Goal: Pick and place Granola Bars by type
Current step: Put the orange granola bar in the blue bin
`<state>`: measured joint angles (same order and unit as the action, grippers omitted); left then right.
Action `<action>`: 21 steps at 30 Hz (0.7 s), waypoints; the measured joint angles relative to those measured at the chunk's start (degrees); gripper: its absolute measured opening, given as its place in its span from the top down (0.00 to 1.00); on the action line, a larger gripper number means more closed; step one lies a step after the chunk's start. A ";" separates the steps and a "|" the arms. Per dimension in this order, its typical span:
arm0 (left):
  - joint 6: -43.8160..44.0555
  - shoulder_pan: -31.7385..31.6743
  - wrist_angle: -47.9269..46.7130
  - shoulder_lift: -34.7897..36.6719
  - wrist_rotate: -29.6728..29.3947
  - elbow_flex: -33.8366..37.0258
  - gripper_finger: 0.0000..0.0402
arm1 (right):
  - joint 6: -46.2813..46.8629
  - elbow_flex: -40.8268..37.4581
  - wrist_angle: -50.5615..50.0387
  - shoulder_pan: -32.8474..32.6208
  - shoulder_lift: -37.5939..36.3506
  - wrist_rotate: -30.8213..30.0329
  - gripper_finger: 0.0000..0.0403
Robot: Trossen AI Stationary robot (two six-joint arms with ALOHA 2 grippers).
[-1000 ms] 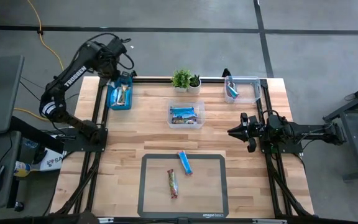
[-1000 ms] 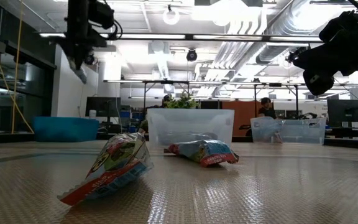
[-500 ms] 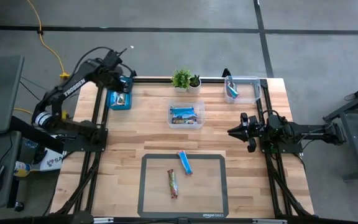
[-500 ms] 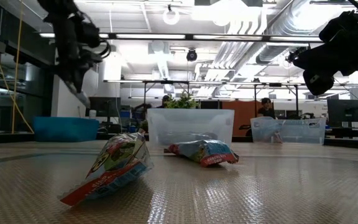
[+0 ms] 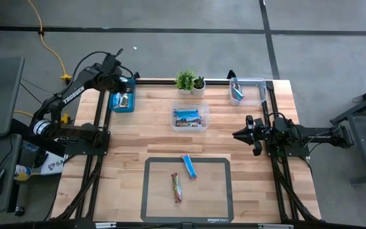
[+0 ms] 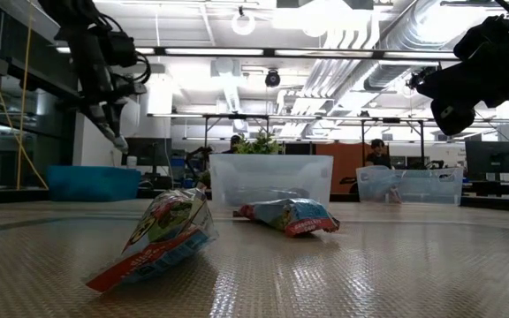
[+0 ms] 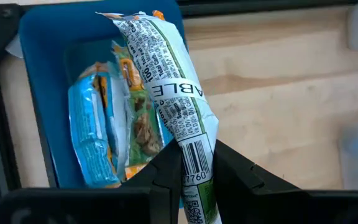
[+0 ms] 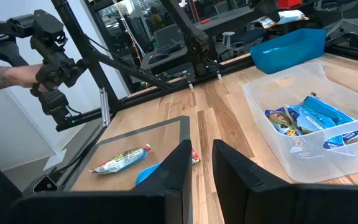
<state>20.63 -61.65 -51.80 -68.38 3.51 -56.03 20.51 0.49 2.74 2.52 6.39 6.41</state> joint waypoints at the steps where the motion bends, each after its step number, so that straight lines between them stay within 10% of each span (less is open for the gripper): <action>1: 0.92 0.65 0.28 -0.26 -1.08 0.00 0.83 | -0.01 -0.02 0.00 0.00 0.00 -0.01 0.88; 21: 16.55 6.53 -2.43 -9.11 -14.86 0.02 0.83 | 0.00 0.00 0.00 -0.01 0.00 -0.02 0.88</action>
<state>37.18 -55.12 -54.23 -77.50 -11.35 -56.01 20.51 0.49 2.74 2.51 6.39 6.39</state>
